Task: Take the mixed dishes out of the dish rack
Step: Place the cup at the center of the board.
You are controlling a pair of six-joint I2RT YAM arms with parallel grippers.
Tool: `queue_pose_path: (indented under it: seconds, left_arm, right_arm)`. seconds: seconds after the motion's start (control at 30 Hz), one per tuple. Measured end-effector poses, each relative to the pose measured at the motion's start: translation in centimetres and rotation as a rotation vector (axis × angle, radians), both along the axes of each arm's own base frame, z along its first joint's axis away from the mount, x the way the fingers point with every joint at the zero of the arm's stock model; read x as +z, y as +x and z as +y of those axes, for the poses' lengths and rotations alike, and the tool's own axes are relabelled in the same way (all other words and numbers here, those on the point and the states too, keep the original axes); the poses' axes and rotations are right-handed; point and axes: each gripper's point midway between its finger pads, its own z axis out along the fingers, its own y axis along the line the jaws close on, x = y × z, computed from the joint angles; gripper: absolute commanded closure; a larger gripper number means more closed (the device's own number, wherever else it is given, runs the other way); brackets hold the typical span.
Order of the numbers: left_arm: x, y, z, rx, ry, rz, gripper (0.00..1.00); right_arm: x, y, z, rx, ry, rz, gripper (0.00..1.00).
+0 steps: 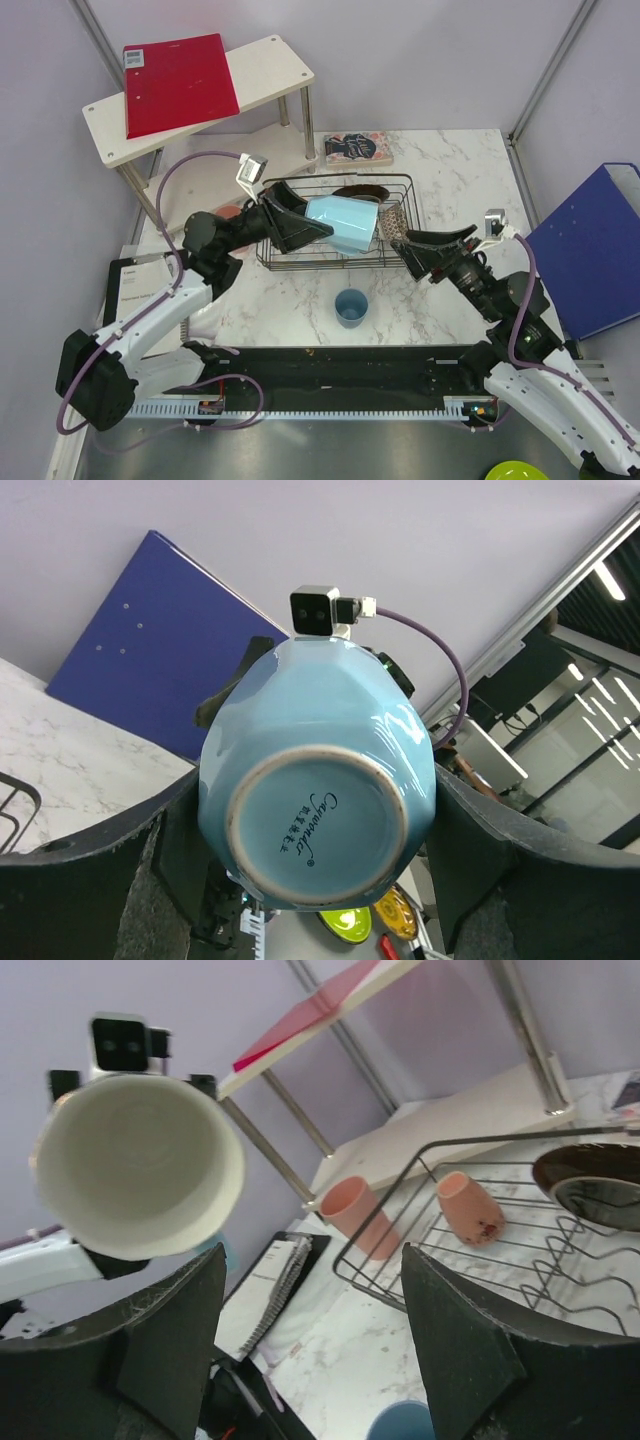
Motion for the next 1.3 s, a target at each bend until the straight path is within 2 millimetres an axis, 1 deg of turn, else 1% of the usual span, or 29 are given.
queue_pose_path:
  seconds: [0.07,0.2,0.3,0.4,0.53,0.7,0.8,0.83,0.9,0.93,1.0,1.03,1.1,1.13,1.17,1.2,1.23,1.27,1.3]
  left_arm:
    - [-0.2,0.1,-0.2,-0.017,-0.011,0.014,0.98]
    - [-0.2,-0.2,-0.2,-0.039,-0.027,0.018,0.98]
    - [0.1,-0.4,0.0,-0.048,-0.044,0.006,0.98]
    - [0.4,-0.6,0.0,-0.056,-0.057,0.000,0.98]
    - [0.1,-0.6,0.0,-0.062,-0.057,0.009,0.98]
    - [-0.4,-0.4,-0.2,-0.065,-0.053,0.023,0.98]
    - [-0.9,-0.2,-0.3,-0.068,-0.045,0.036,0.98]
    - [-1.0,-0.1,-0.4,-0.072,-0.042,0.041,0.98]
    - [-1.3,-0.1,-0.6,-0.081,-0.036,0.050,0.98]
    - [-1.5,0.0,-0.6,-0.085,-0.032,0.054,0.98]
    - [-1.9,0.0,-0.7,-0.090,-0.027,0.062,0.98]
    - [-2.0,0.1,-0.8,-0.090,-0.025,0.067,0.98]
    - [-2.1,0.3,-0.6,-0.090,-0.028,0.097,0.98]
    - [-2.1,0.4,-0.6,-0.099,-0.030,0.146,0.98]
    - [-2.1,0.5,-0.6,-0.100,-0.031,0.153,0.98]
    - [-2.1,0.5,-0.5,-0.106,-0.032,0.178,0.95]
    - [-2.2,0.5,-0.5,-0.107,-0.028,0.192,0.88]
    - [-2.3,0.5,-0.5,-0.107,-0.023,0.198,0.67]
    - [-2.4,0.5,-0.5,-0.107,-0.015,0.206,0.55]
  right_arm:
    - [0.8,-0.5,0.3,0.033,0.027,-0.024,0.23]
    - [3.0,-1.5,0.6,0.079,0.085,-0.094,0.24]
    - [3.8,-1.5,1.2,0.110,0.104,-0.117,0.25]
    - [3.4,-0.7,2.4,0.139,0.100,-0.105,0.26]
    - [2.7,0.4,4.2,0.184,0.097,-0.075,0.27]
    - [2.7,1.4,5.7,0.227,0.102,-0.065,0.30]
    - [3.7,1.7,6.4,0.251,0.112,-0.084,0.41]
    - [3.9,1.8,6.6,0.258,0.116,-0.088,0.52]
    - [4.2,2.0,7.1,0.273,0.120,-0.092,0.60]
    - [4.2,2.1,7.3,0.282,0.121,-0.089,0.65]
    - [4.0,2.3,7.9,0.305,0.115,-0.079,0.71]
    - [3.9,2.3,8.2,0.319,0.110,-0.071,0.83]
    - [3.6,2.6,8.6,0.330,0.088,-0.081,0.95]
    - [3.5,2.7,8.6,0.330,0.068,-0.099,1.00]
    - [3.4,2.8,8.6,0.327,0.048,-0.118,1.00]
    - [3.3,2.8,8.6,0.325,0.031,-0.130,1.00]
    - [3.2,2.9,8.5,0.321,0.014,-0.130,1.00]
    - [3.2,2.9,8.5,0.316,-0.001,-0.127,1.00]
    - [3.1,3.0,8.4,0.308,-0.020,-0.115,1.00]
